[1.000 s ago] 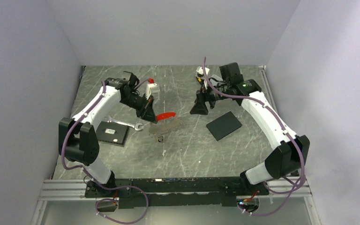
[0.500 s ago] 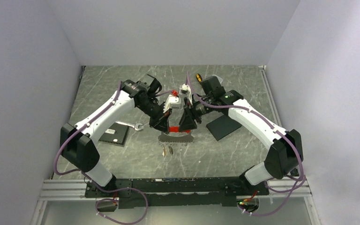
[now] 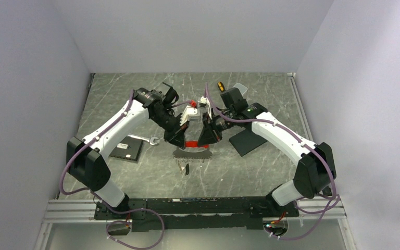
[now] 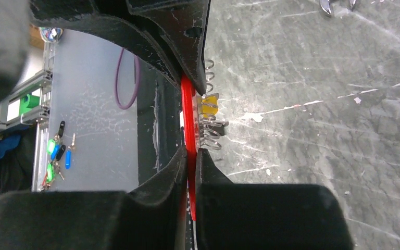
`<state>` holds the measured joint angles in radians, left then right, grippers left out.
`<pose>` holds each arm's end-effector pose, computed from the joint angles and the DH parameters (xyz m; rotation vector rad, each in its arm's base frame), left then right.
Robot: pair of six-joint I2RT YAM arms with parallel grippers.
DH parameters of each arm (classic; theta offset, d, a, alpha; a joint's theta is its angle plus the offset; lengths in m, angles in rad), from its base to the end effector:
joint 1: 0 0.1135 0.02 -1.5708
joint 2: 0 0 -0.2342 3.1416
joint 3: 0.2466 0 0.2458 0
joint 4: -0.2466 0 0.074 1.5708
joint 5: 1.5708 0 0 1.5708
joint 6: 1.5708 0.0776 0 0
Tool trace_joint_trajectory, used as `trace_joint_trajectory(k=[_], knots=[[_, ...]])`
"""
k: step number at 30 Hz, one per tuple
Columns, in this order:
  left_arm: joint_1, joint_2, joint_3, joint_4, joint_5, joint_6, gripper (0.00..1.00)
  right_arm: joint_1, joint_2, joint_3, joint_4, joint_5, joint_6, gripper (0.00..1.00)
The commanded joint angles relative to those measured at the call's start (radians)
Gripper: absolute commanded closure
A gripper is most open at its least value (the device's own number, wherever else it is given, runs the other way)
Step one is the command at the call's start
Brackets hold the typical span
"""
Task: Remove the keys from the keyring
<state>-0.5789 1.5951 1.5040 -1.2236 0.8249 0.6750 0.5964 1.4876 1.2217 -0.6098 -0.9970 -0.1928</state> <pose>0.2204 -0.2122 0.2632 1.6637 2.0438 -1.1337 0.2287 0.2340 0.2530 -1.3055 1.9529 1.3964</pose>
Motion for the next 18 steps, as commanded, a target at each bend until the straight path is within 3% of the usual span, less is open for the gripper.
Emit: trace_joint_trajectory(k=[1, 4, 6, 9, 11, 13, 18], knots=[[-0.002, -0.028, 0.054, 0.028, 0.038, 0.009, 1.0, 0.033, 0.016, 0.017, 0.003, 0.005, -0.022, 1.0], [0.019, -0.051, 0.036, 0.039, 0.052, 0.006, 0.97, 0.022, 0.012, 0.031, -0.01, 0.002, -0.031, 1.0], [0.048, -0.07, 0.019, 0.05, 0.078, -0.001, 0.82, 0.007, 0.006, 0.041, -0.017, -0.005, -0.033, 1.0], [0.111, -0.098, -0.002, 0.075, 0.137, -0.018, 0.51, -0.017, -0.003, 0.061, -0.03, -0.013, -0.04, 1.0], [0.165, -0.118, -0.013, 0.096, 0.188, -0.03, 0.4, -0.028, -0.016, 0.072, -0.033, -0.012, -0.042, 1.0], [0.231, -0.134, -0.03, 0.131, 0.263, -0.057, 0.34, -0.038, -0.027, 0.079, -0.025, -0.012, -0.035, 1.0], [0.356, -0.148, -0.088, 0.226, 0.418, -0.146, 0.29, -0.079, -0.057, 0.095, 0.039, -0.027, 0.019, 1.0]])
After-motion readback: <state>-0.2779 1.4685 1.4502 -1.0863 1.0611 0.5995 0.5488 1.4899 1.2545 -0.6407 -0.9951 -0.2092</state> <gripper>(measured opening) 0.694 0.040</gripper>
